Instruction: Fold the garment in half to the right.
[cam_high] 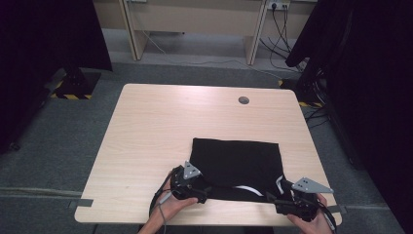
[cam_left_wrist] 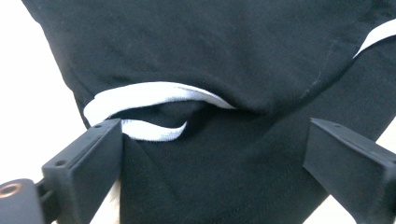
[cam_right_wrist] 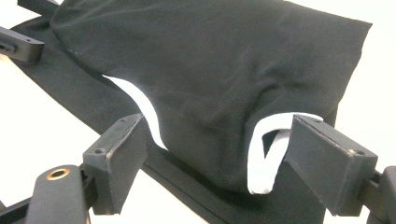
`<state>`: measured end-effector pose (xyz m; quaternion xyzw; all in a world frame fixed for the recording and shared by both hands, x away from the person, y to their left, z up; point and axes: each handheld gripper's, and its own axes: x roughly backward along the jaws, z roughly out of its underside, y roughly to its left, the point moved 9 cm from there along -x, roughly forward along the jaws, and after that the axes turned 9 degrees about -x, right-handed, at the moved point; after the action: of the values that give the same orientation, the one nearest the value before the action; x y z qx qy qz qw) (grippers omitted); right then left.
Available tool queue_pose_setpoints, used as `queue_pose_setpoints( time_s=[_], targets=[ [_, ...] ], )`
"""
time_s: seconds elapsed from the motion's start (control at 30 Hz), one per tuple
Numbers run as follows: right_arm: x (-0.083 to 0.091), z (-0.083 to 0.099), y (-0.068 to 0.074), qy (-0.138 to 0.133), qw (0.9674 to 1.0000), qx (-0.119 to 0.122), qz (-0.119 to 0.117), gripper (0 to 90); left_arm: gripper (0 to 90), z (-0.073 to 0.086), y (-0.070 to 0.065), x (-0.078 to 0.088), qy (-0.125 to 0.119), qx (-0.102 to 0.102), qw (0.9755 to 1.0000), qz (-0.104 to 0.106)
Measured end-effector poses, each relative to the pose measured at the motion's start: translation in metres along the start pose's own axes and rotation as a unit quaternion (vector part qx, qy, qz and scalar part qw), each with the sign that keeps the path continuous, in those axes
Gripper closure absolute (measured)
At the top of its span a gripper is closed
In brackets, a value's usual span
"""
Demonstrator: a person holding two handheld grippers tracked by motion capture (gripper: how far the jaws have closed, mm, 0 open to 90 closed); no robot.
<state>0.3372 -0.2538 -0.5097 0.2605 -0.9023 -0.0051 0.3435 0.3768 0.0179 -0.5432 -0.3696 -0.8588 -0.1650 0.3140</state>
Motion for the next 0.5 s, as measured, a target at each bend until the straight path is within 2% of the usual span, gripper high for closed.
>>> queue_pose_setpoints(
  time_s=[0.07,0.23,0.5],
  targets=[
    [0.0003,0.0001,-0.0001,0.0,1.0,0.001,0.0,20.6,15.0,-0.0009,0.0,-0.0002,-0.001,-0.017,0.9998,-0.012],
    [0.0004,-0.0008,-0.0011,-0.001,1.0,-0.001,0.001,20.7,38.7,-0.0044,-0.0071,0.0014,-0.008,-0.035,0.9993,0.005],
    [0.0001,-0.0021,0.0005,-0.002,1.0,0.0,-0.002,21.1,64.3,-0.006,-0.0084,0.0015,-0.02,-0.041,0.9988,0.019]
  ],
)
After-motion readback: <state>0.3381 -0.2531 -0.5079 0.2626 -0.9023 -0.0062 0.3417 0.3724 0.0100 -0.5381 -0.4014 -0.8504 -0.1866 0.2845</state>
